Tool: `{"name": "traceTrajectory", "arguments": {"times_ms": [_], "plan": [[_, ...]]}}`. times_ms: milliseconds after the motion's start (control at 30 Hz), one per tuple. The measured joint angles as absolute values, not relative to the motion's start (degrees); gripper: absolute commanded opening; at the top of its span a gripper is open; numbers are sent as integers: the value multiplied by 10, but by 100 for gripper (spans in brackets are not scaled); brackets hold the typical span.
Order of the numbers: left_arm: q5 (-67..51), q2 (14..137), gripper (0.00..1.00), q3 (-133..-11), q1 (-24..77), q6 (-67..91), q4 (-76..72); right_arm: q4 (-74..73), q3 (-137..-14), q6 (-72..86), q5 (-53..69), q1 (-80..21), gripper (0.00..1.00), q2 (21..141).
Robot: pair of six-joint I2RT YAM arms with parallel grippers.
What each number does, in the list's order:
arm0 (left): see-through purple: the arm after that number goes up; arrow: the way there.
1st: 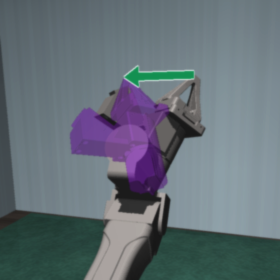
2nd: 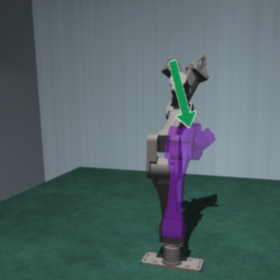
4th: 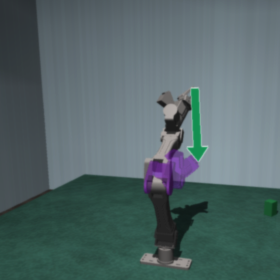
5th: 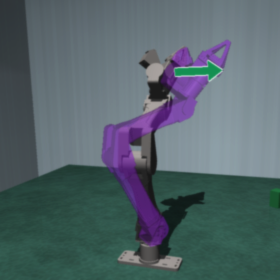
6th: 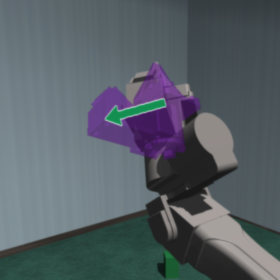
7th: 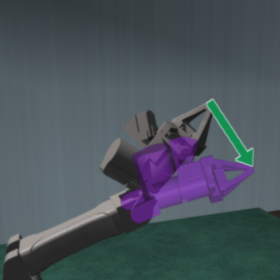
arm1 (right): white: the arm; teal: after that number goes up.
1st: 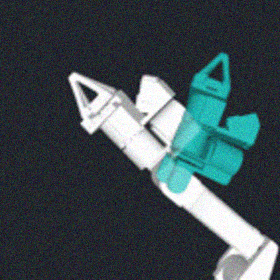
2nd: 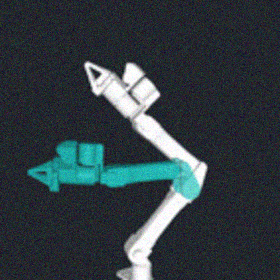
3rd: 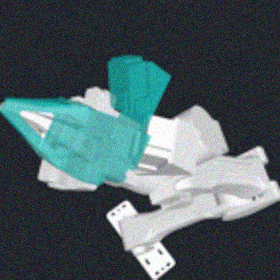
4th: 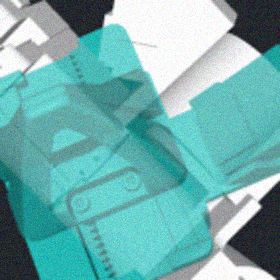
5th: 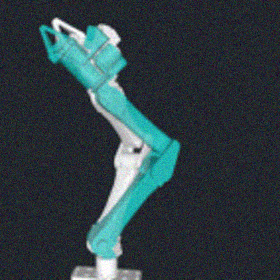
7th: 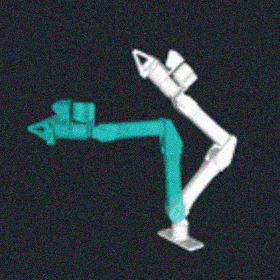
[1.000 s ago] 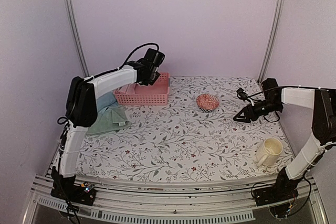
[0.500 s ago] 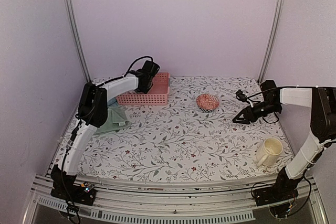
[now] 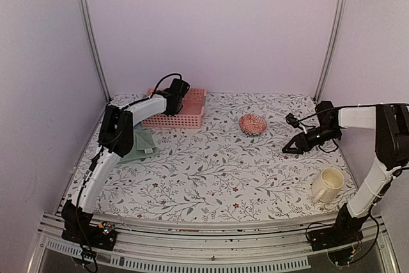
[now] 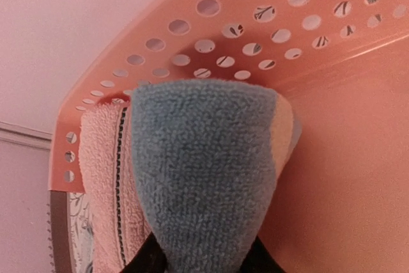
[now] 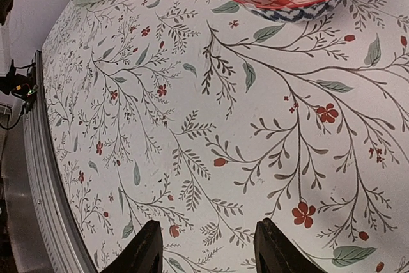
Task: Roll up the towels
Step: Place the towel in the bin.
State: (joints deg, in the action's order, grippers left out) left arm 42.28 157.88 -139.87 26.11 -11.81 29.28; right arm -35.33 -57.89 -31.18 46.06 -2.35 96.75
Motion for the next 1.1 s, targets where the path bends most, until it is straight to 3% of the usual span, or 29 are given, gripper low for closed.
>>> {"name": "traceTrajectory", "arguments": {"times_ms": [67, 533, 800, 1100], "plan": [[408, 1579, 47, -1399, 258, -108, 294, -356, -579, -313, 461, -23, 51, 969], [347, 1571, 79, -1386, 249, -56, 295, -361, -579, -316, 470, -23, 51, 975], [310, 1536, 87, -1371, 241, -32, 308, -364, -579, -320, 472, -23, 52, 980], [290, 1499, 88, -1369, 238, -29, 308, -367, -579, -322, 473, -23, 51, 980]]}}
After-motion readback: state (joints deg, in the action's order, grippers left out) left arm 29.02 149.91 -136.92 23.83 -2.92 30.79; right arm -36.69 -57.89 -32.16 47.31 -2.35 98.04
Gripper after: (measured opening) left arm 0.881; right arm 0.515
